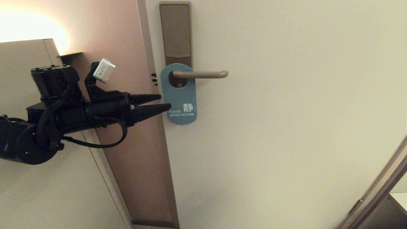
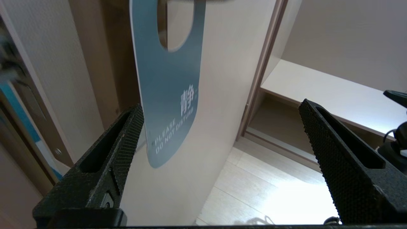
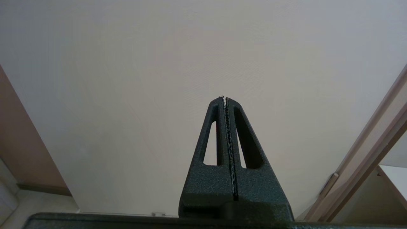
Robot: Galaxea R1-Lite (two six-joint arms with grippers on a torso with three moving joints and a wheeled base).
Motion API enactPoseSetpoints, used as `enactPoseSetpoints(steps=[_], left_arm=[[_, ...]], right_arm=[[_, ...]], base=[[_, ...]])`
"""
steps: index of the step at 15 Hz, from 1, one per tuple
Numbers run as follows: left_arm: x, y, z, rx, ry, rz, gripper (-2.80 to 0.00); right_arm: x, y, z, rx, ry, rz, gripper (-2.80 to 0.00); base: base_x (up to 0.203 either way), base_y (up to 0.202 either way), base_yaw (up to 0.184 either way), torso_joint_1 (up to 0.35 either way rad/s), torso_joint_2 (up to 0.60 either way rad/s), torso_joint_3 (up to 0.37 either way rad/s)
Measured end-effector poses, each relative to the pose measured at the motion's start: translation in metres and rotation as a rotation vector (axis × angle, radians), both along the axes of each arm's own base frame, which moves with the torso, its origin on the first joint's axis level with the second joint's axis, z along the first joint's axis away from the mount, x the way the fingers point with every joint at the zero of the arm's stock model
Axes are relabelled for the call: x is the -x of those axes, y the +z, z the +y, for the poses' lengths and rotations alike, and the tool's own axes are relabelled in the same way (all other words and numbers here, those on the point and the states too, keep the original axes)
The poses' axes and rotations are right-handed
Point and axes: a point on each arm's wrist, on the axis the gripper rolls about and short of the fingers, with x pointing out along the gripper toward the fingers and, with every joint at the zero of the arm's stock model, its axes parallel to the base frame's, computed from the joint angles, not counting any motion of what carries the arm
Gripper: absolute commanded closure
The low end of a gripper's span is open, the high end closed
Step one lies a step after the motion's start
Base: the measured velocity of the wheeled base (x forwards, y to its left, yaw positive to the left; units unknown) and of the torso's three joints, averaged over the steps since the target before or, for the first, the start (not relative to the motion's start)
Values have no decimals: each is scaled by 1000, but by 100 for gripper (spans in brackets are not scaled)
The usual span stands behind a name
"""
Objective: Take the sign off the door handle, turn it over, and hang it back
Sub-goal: Take down the sign
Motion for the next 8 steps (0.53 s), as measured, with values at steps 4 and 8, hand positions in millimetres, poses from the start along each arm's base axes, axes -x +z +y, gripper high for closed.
enactPoseSetpoints(steps=[4, 8], left_arm=[[2, -4, 0, -2, 1, 12, -280], [0, -5, 0, -1, 1, -4, -280]], right_arm=[[0, 0, 0, -1, -1, 0, 0], [0, 0, 0, 0, 0, 0, 0]], base=[[0, 0, 0, 0, 0, 0], [0, 0, 0, 0, 0, 0]])
